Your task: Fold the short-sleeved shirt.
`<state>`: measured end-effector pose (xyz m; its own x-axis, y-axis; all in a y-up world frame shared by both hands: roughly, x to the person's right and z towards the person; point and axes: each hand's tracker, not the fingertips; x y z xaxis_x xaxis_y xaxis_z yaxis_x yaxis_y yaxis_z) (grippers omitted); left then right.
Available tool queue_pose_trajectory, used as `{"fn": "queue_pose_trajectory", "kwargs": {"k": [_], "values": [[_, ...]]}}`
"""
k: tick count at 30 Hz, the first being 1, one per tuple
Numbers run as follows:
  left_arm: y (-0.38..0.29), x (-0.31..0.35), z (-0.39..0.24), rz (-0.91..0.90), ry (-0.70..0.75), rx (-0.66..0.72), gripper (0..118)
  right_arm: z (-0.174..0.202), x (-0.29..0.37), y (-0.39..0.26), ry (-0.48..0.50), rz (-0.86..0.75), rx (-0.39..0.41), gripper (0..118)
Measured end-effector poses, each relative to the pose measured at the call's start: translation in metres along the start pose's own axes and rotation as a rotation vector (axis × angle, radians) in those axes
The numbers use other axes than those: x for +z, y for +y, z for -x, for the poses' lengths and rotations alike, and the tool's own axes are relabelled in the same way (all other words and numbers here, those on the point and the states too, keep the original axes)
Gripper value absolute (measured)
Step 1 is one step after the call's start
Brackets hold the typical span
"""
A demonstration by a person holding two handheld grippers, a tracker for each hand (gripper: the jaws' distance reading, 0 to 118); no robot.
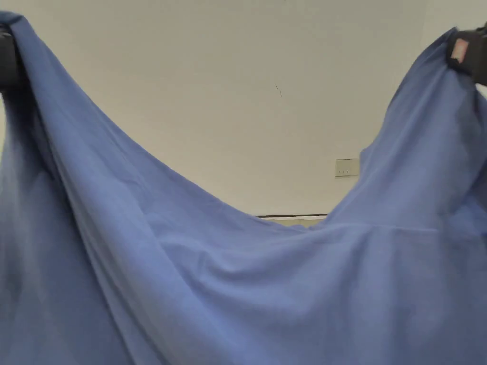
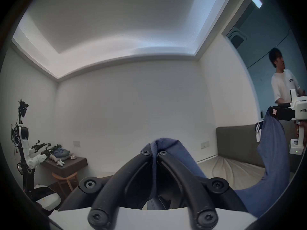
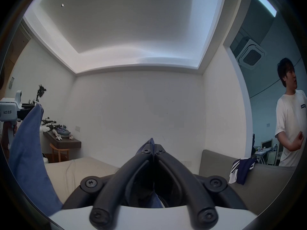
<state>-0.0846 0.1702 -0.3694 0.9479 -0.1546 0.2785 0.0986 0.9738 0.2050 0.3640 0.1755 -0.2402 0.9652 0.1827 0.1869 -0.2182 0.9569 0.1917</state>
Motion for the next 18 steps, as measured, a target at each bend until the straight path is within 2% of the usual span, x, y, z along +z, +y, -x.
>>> {"fn": "queue_pose_trajectory", "kwargs": {"k": [2,5,6,9,14,16,18], "values": [[-0.017,-0.038,-0.005,0.03,0.017,-0.004,0,0.004,-0.033,-0.018,-0.007,0.046,0.011,0],[-0.05,-0.087,-0.014,0.098,0.038,-0.01,0,0.008,-0.088,-0.062,0.012,0.166,-0.039,0],[-0.064,-0.102,-0.018,0.116,0.039,-0.032,0,0.011,-0.103,-0.073,0.006,0.167,-0.008,0],[-0.106,-0.138,-0.028,0.192,0.052,-0.056,0,0.018,-0.145,-0.119,0.008,0.264,0.009,0],[-0.197,-0.192,-0.036,0.328,0.059,-0.025,0,0.029,-0.2,-0.205,-0.016,0.417,0.048,0],[-0.242,-0.207,-0.04,0.397,0.075,0.006,0,0.034,-0.217,-0.25,-0.02,0.53,0.005,0],[-0.281,-0.216,-0.042,0.458,0.076,0.044,0,0.043,-0.226,-0.288,-0.023,0.586,0.027,0]]}}
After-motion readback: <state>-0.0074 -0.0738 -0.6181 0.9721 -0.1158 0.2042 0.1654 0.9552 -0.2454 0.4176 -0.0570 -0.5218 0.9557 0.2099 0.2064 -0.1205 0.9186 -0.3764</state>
